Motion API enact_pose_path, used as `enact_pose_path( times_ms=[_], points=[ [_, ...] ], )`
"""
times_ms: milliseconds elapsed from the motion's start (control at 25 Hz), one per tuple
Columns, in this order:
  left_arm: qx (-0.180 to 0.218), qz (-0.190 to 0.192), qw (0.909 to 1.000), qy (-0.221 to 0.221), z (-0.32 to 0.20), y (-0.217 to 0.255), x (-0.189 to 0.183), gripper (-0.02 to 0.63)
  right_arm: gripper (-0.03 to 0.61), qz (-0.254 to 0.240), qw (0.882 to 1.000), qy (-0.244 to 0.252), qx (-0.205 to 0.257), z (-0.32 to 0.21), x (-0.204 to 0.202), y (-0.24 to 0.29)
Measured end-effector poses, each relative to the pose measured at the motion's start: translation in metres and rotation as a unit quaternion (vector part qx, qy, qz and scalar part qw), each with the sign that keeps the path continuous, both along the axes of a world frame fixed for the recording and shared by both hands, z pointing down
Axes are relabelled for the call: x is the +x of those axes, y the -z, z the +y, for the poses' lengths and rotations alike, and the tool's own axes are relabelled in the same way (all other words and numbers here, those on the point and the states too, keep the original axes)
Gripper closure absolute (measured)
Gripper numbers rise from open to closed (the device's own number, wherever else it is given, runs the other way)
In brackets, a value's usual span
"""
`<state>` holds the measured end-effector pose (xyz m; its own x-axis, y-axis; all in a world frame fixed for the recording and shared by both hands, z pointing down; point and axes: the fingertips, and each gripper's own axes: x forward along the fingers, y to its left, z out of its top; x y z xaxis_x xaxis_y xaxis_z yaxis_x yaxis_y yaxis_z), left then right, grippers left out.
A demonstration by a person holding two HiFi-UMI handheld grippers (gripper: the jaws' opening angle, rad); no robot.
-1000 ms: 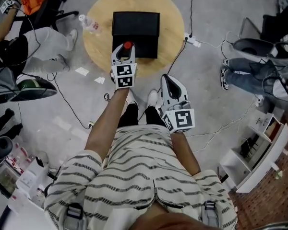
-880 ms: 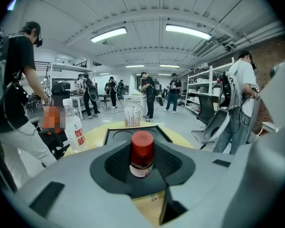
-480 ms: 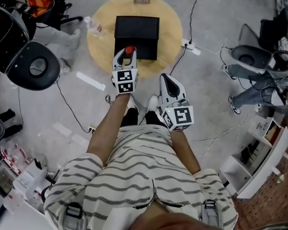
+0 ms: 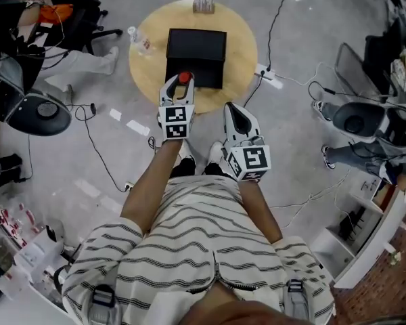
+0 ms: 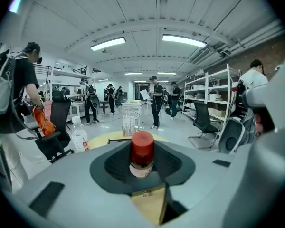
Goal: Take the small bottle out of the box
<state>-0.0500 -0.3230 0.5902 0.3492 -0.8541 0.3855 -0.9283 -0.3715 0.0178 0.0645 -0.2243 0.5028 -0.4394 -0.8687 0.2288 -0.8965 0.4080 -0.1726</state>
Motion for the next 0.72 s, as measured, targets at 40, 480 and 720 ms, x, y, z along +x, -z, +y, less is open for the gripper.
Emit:
enact_pose_path(
  times_ms=[40, 480, 720],
  points=[
    [0.001, 0.002, 1.0, 0.0, 0.002, 0.003, 0.0, 0.463, 0.56, 0.0, 1.0, 0.0, 0.001, 0.0, 0.0, 0.001],
    [0.023, 0.009, 0.9996, -0.012, 0.03, 0.04, 0.0, 0.463, 0.56, -0.001, 1.0, 0.0, 0.018, 0.008, 0.0, 0.017],
    [0.032, 0.015, 0.9992, -0.017, 0.029, 0.047, 0.004, 0.463, 0.56, 0.001, 1.0, 0.003, 0.018, -0.004, 0.001, 0.013]
  ],
)
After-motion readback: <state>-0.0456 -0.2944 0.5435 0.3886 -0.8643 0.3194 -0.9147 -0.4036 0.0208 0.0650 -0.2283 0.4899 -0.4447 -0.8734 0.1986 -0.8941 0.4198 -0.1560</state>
